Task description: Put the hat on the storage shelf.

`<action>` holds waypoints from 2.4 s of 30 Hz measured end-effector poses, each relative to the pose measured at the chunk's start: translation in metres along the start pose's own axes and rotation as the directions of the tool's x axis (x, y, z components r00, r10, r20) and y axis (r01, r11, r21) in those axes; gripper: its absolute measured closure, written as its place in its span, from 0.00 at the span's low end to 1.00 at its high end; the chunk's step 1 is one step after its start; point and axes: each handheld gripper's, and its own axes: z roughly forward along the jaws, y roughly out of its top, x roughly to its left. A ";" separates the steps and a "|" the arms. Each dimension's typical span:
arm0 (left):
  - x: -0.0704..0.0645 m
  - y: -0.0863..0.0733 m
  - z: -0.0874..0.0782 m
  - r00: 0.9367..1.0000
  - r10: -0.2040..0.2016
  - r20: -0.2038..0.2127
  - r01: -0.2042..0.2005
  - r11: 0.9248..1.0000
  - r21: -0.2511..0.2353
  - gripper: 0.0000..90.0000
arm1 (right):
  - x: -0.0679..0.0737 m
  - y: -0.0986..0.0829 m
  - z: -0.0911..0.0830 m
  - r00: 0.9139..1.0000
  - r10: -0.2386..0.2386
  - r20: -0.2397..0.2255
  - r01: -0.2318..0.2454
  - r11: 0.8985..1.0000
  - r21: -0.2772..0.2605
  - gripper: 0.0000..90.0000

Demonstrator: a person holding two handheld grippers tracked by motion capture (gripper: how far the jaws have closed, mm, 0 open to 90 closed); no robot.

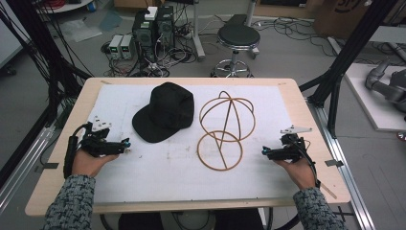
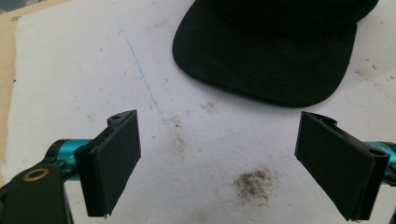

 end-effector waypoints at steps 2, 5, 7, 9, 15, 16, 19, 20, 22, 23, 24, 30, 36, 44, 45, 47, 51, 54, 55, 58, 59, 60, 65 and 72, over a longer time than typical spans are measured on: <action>0.001 0.001 -0.001 1.000 -0.004 0.005 0.004 1.000 -0.003 0.16 | -0.001 0.001 -0.002 1.000 0.007 -0.011 -0.007 1.000 -0.011 0.06; 0.002 0.003 -0.002 1.000 -0.005 0.008 0.005 1.000 -0.009 0.16 | -0.002 0.004 -0.006 1.000 0.002 -0.019 -0.003 1.000 -0.021 0.06; 0.003 0.003 -0.002 1.000 -0.005 0.011 0.005 1.000 0.005 0.16 | -0.003 0.005 -0.007 0.999 0.006 -0.034 -0.007 1.000 -0.014 0.06; 0.003 0.003 -0.001 1.000 -0.013 0.006 0.013 1.000 0.005 0.16 | -0.002 0.006 -0.008 0.999 -0.005 -0.037 0.005 1.000 -0.004 0.06; 0.001 0.010 0.000 0.999 -0.021 0.024 0.021 1.000 -0.001 0.17 | -0.001 0.010 -0.010 0.999 -0.016 -0.032 0.016 1.000 -0.006 0.06; 0.001 0.010 0.000 0.999 -0.021 0.024 0.021 1.000 -0.001 0.19 | -0.001 0.010 -0.010 0.999 -0.015 -0.029 0.015 1.000 -0.004 0.06; -0.003 0.030 0.003 0.999 0.006 0.054 -0.005 1.000 -0.013 0.20 | 0.001 0.011 -0.010 0.999 -0.022 -0.024 0.022 1.000 -0.010 0.06; -0.005 0.036 0.005 0.998 0.010 0.063 -0.009 1.000 -0.023 0.20 | 0.001 0.011 -0.011 0.999 -0.024 -0.025 0.023 1.000 -0.008 0.06; -0.007 0.042 0.007 0.998 0.021 0.066 -0.020 1.000 -0.021 0.20 | 0.002 0.012 -0.011 0.999 -0.026 -0.029 0.025 1.000 -0.005 0.06; -0.008 0.049 0.009 0.997 0.031 0.065 -0.030 0.999 -0.023 0.20 | 0.002 0.012 -0.011 0.999 -0.026 -0.032 0.026 1.000 -0.005 0.06; -0.013 0.066 0.014 0.995 0.063 0.075 -0.062 0.998 -0.025 0.20 | 0.002 0.013 -0.011 0.999 -0.030 -0.029 0.030 1.000 -0.008 0.06; -0.021 0.099 0.028 0.985 0.140 0.100 -0.140 0.990 -0.005 0.21 | 0.005 0.015 -0.013 0.999 -0.033 -0.032 0.033 0.999 -0.009 0.06; -0.028 0.128 0.044 0.979 0.153 0.133 -0.154 0.988 -0.007 0.21 | 0.006 0.014 -0.015 0.998 -0.048 -0.038 0.047 0.999 -0.012 0.06; -0.037 0.157 0.070 0.968 0.167 0.189 -0.167 0.986 -0.018 0.23 | 0.007 0.016 -0.015 0.997 -0.064 -0.042 0.064 0.998 -0.009 0.06; -0.037 0.157 0.070 0.968 0.167 0.189 -0.167 0.986 -0.018 0.23 | 0.007 0.016 -0.015 0.997 -0.064 -0.042 0.064 0.998 -0.009 0.06; -0.040 0.163 0.080 0.955 0.192 0.227 -0.193 0.981 -0.016 0.24 | 0.007 0.014 -0.015 0.997 -0.067 -0.046 0.067 0.998 -0.006 0.06; -0.041 0.169 0.087 0.944 0.211 0.255 -0.211 0.977 -0.028 0.26 | 0.005 0.011 -0.016 0.997 -0.061 -0.041 0.061 0.998 -0.005 0.06; -0.038 0.178 0.097 0.935 0.218 0.280 -0.216 0.976 -0.040 0.26 | 0.001 0.007 -0.016 0.998 -0.057 -0.039 0.057 0.998 0.000 0.06; -0.037 0.180 0.099 0.933 0.214 0.289 -0.212 0.976 -0.040 0.26 | 0.001 0.006 -0.016 0.998 -0.051 -0.038 0.052 0.999 0.003 0.06; -0.035 0.188 0.106 0.929 0.217 0.302 -0.217 0.976 -0.033 0.26 | 0.000 0.004 -0.016 0.998 -0.052 -0.036 0.052 0.999 0.005 0.06; -0.035 0.188 0.106 0.929 0.217 0.302 -0.217 0.976 -0.033 0.26 | 0.000 0.004 -0.016 0.998 -0.052 -0.036 0.052 0.999 0.005 0.06; -0.035 0.191 0.109 0.926 0.220 0.306 -0.221 0.975 -0.033 0.26 | 0.000 0.003 -0.016 0.999 -0.039 -0.035 0.039 0.999 0.006 0.06; -0.045 0.206 0.126 0.918 0.237 0.319 -0.240 0.970 -0.031 0.26 | -0.001 0.001 -0.015 0.999 -0.034 -0.033 0.034 0.999 0.006 0.06; -0.052 0.209 0.144 0.920 0.244 0.308 -0.260 0.966 0.010 0.27 | -0.004 0.000 -0.017 0.999 -0.040 -0.032 0.040 0.999 0.006 0.06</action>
